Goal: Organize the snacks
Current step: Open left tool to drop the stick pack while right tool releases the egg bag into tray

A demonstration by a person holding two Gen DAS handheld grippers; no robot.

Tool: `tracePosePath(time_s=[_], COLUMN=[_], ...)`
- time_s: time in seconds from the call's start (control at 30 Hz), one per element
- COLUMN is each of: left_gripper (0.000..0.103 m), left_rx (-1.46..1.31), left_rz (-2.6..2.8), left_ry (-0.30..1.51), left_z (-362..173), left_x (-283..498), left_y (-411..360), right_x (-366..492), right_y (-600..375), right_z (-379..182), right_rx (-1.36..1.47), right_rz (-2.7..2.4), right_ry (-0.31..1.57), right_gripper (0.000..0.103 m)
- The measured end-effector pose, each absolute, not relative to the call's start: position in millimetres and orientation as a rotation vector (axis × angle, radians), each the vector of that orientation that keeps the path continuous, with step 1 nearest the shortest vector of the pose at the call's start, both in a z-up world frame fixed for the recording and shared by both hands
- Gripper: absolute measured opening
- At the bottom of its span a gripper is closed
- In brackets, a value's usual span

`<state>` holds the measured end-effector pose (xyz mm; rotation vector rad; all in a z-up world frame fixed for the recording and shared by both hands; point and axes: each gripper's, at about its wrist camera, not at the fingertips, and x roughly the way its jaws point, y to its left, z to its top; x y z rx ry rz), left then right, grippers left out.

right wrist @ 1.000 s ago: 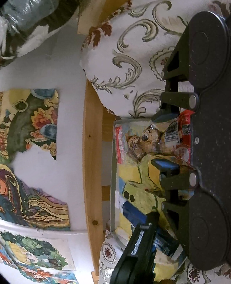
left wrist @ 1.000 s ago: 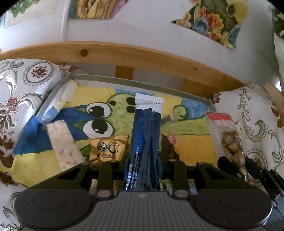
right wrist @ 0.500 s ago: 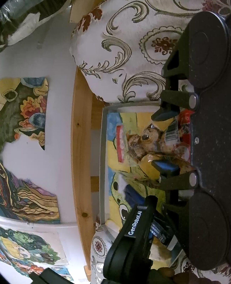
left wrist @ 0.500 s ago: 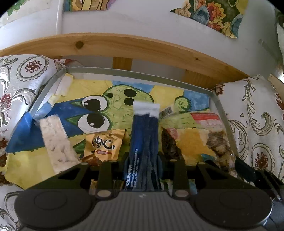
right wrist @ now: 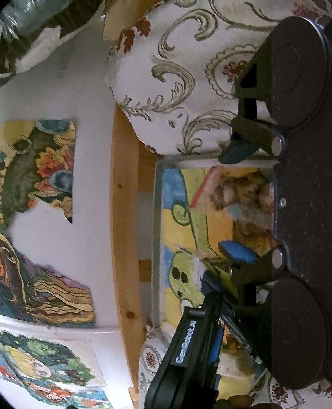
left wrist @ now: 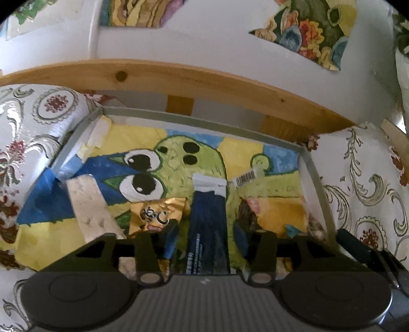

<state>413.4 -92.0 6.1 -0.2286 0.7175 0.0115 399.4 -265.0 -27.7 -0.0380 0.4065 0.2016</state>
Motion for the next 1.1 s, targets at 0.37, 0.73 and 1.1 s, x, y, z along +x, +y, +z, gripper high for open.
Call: tracePosePath(time_s=[0.37,0.73,1.1], left_gripper=[0.101,0.102,0.103], left_rx=[-0.200,-0.216,-0.177], left_rz=[0.093,0.134,0.192], left_ry=[0.611,0.573,0.463], left_z=[37.8,63.2,74.3], left_x=[377.7,318.6,235.6], left_y=[-79.1,-66.6,-60.0], right_x=[376.0,317.1,254.7], right_y=[-273.9,-282.4,-287.7], right_z=[-2.6,28.3,41.2], right_rx=[-0.025,-0.056,0.032], right_rz=[0.128,0.088,0.090], right_ry=[0.318,0.228,0.172], right_gripper=[0.101,0.102,0.102])
